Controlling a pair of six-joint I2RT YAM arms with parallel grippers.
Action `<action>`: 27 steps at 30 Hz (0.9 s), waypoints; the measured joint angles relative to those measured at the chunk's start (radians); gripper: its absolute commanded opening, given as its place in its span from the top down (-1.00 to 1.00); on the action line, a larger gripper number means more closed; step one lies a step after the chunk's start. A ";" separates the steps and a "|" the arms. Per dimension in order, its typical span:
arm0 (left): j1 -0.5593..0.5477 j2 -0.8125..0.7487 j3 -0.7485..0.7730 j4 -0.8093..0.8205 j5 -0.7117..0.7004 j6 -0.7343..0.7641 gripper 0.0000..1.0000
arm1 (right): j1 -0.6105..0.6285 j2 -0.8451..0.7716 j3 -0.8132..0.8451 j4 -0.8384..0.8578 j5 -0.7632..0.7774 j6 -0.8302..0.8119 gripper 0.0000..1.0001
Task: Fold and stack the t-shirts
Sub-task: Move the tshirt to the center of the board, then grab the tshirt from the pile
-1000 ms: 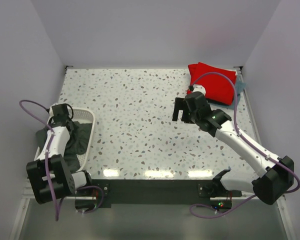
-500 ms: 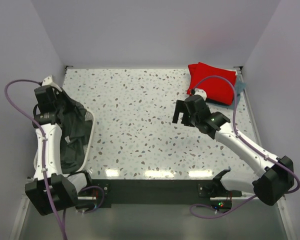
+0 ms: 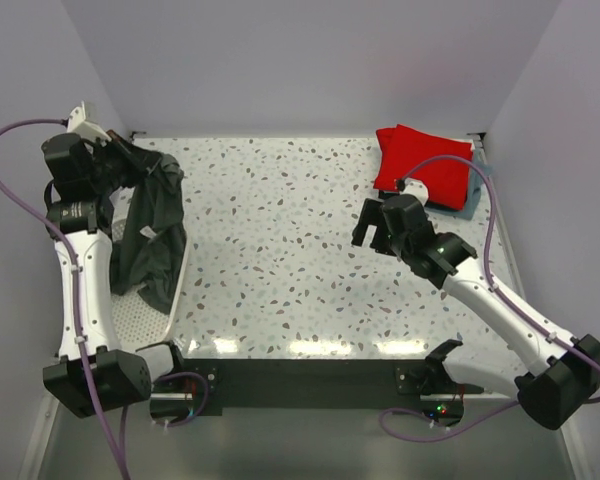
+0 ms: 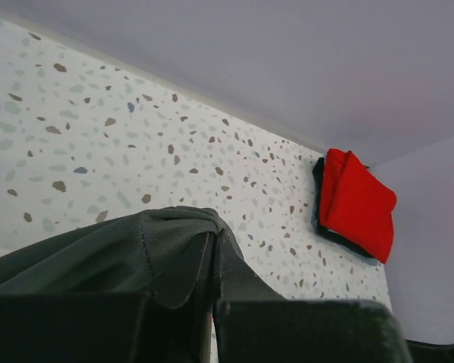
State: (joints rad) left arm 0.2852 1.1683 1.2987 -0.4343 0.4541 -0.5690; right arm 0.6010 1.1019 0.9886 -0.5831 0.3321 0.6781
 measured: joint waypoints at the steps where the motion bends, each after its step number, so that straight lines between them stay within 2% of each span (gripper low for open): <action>1: -0.009 0.009 0.019 0.000 0.014 -0.015 1.00 | 0.000 -0.002 0.000 0.000 0.000 0.001 -0.97; 8: -0.098 0.032 0.213 0.049 0.096 -0.088 1.00 | 0.000 -0.002 0.000 -0.003 0.008 0.003 -0.97; 12: -0.174 0.042 0.327 0.190 0.168 -0.158 1.00 | 0.000 0.006 0.000 -0.003 0.010 0.003 -0.97; 15: -0.253 0.070 0.394 0.323 0.220 -0.225 1.00 | 0.000 0.016 0.000 -0.002 0.010 0.003 -0.97; 20: -0.414 0.167 0.542 0.448 0.254 -0.284 1.00 | 0.000 0.023 0.000 -0.001 0.015 -0.003 -0.97; 24: -0.514 0.214 0.565 0.503 0.251 -0.303 1.00 | 0.000 0.023 0.000 -0.002 0.021 -0.005 -0.97; 26: -0.549 0.220 0.526 0.520 0.241 -0.302 1.00 | 0.000 0.017 -0.003 -0.003 0.025 -0.005 -0.97; 27: -0.565 0.221 0.490 0.528 0.233 -0.298 0.93 | 0.000 0.011 -0.007 -0.003 0.027 -0.005 -0.97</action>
State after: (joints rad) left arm -0.2802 1.3891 1.7889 0.0933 0.6876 -0.8673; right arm 0.6010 1.1126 0.9817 -0.5861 0.3592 0.6731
